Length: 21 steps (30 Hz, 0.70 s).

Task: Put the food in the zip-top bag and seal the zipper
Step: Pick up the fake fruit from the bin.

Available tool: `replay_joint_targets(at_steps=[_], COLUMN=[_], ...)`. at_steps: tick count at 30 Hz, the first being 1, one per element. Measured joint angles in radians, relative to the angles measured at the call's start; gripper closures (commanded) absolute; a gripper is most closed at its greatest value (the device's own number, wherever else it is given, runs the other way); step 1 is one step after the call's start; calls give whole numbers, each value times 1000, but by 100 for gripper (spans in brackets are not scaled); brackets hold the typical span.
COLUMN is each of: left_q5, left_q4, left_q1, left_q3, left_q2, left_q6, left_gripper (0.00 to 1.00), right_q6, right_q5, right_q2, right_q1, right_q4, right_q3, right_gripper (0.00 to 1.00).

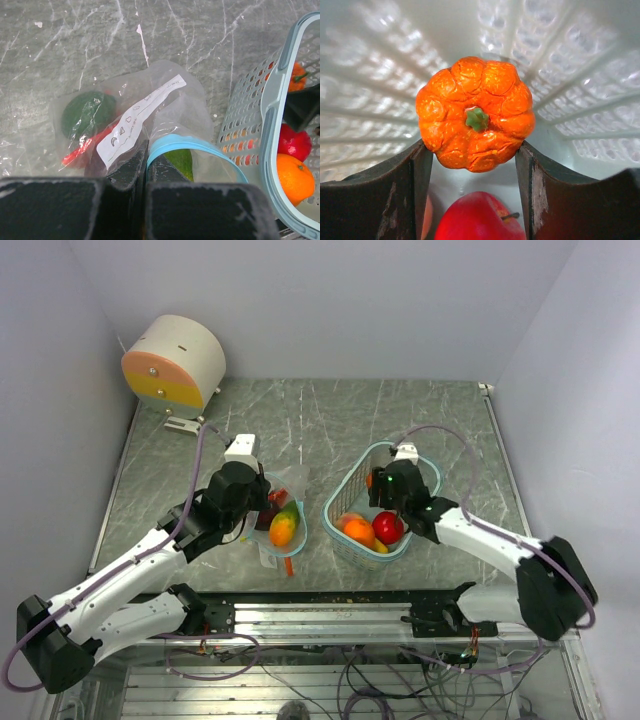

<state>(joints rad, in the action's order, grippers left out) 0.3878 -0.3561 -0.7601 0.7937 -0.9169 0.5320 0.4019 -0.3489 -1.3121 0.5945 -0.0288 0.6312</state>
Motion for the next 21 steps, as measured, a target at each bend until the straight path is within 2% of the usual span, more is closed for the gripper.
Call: replay_joint_targets(at_steps=[5, 12, 16, 21], left_q5=[0, -2, -18, -26], left_q4=[0, 4, 16, 18], left_q1=[0, 0, 0, 0], left_q3=[0, 0, 13, 96], left_q2=[-2, -14, -50, -131], left_q6=[0, 0, 0, -6], left_gripper=[93, 93, 93, 93], right_q6=[-8, -26, -60, -99], right_q5=[17, 114, 234, 475], right_q2=[179, 264, 327, 385], right_q1=[0, 0, 0, 0], right_q4=[-16, -114, -158, -168], right_q3=[14, 89, 114, 174], right_gripper=[66, 66, 66, 66])
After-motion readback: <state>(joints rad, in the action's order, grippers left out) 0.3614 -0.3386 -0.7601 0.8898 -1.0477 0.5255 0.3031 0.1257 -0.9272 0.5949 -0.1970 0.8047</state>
